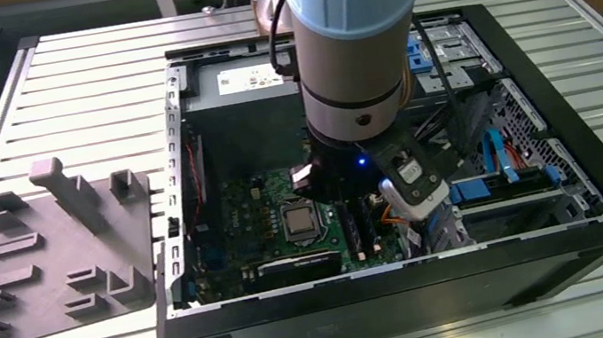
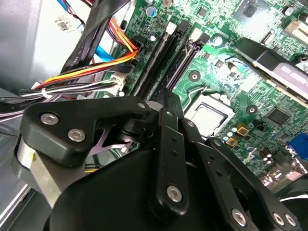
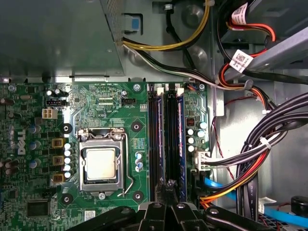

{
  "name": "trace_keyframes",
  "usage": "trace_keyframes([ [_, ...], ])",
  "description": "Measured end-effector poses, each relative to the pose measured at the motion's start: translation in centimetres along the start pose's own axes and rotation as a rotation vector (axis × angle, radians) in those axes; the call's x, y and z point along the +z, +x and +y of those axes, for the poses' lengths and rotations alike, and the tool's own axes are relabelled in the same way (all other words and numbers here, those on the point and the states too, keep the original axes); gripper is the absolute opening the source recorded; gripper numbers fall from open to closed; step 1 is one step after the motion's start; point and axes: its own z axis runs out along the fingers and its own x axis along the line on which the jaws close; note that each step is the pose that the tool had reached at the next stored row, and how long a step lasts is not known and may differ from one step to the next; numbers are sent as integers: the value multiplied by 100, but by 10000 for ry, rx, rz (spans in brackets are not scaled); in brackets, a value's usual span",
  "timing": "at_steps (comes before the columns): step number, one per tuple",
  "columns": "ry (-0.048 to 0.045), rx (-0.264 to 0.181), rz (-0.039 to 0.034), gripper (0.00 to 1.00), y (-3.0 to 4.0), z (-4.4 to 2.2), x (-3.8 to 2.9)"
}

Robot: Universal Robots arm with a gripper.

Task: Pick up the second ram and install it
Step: 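Press down the second ram until it locks into place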

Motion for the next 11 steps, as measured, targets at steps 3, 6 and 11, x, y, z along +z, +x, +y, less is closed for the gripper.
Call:
trace_keyframes([
  [3,0,0,0,11,0,-6,0],
  [6,-1,0,0,11,-1,-15,0],
  [11,0,0,0,11,-2,-34,-2],
])
